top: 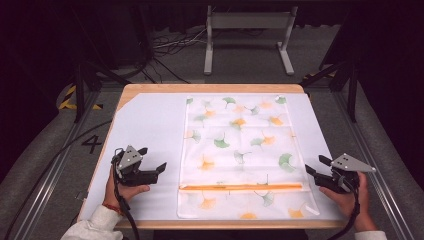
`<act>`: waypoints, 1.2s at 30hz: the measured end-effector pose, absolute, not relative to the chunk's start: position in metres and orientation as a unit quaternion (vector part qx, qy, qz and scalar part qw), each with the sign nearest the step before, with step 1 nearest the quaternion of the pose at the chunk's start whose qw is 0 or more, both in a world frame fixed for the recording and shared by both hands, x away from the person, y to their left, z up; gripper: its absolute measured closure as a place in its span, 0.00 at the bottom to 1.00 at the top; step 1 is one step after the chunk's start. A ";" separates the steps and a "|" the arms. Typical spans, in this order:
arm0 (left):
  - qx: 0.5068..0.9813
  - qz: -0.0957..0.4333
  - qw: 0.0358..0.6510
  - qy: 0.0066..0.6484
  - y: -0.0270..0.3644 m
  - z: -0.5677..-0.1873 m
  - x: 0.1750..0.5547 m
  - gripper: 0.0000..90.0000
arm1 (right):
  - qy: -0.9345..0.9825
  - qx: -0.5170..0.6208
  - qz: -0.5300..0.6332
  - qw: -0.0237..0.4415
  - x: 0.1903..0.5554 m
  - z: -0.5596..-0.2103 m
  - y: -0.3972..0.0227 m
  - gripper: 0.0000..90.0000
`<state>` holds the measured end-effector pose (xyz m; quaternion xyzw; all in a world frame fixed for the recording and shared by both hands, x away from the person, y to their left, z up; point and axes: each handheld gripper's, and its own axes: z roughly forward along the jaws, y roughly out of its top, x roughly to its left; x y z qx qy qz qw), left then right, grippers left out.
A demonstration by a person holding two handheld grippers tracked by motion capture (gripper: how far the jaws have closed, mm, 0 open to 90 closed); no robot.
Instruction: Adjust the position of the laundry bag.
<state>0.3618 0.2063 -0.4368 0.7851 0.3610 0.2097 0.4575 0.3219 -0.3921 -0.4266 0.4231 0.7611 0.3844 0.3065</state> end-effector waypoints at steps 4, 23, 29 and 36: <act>0.790 0.208 0.457 0.351 0.198 -0.436 0.361 0.16 | 0.759 0.428 0.384 0.306 0.320 -0.427 -0.394 0.45; 0.826 0.160 0.411 0.350 0.155 -0.446 0.396 0.17 | 0.792 0.414 0.361 0.265 0.353 -0.430 -0.365 0.60; 0.834 0.156 0.394 0.352 0.141 -0.450 0.408 0.19 | 0.791 0.421 0.354 0.268 0.365 -0.431 -0.362 0.57; 0.840 0.145 0.375 0.363 0.132 -0.453 0.418 0.18 | 0.787 0.442 0.347 0.255 0.376 -0.433 -0.366 0.52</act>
